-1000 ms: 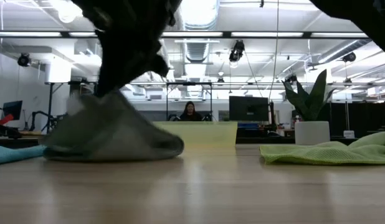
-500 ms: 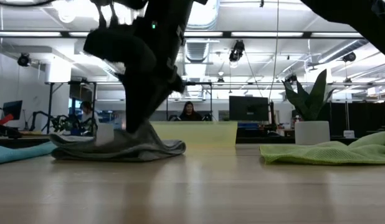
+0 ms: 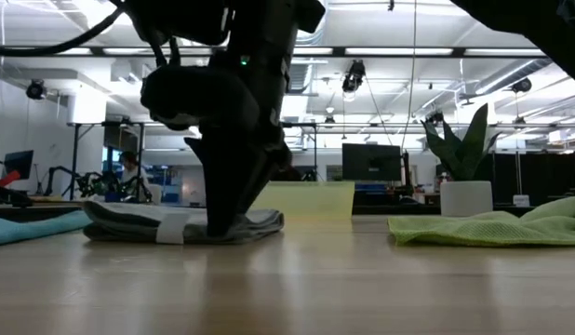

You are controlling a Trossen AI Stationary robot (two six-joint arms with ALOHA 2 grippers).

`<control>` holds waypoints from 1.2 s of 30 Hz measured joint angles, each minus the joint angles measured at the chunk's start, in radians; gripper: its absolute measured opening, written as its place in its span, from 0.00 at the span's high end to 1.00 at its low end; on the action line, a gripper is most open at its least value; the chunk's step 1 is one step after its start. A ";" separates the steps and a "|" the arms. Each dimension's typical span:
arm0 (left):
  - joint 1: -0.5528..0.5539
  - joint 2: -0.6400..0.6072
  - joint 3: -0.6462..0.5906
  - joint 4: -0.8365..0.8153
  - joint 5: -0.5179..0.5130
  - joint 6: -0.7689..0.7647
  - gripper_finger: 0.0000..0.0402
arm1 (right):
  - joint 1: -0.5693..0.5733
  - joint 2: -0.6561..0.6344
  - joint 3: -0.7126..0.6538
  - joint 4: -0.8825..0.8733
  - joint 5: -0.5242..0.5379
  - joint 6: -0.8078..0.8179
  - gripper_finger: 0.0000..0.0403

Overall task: Fold microfiber towels
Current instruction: Fold the gray microfiber cloth, then put the gray microfiber cloth into the bin

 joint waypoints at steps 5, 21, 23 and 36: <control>0.000 0.005 0.000 0.000 0.000 0.000 0.65 | 0.000 -0.016 0.017 0.001 0.013 0.011 0.78; -0.001 0.002 0.000 0.010 0.000 0.000 0.65 | -0.057 -0.106 0.097 -0.110 0.019 0.115 0.58; -0.001 0.001 0.000 0.011 0.000 0.000 0.65 | -0.102 -0.105 0.088 -0.079 -0.115 0.131 0.56; -0.001 0.005 0.000 0.036 0.000 0.000 0.65 | -0.318 -0.094 0.022 0.026 -0.376 -0.012 0.44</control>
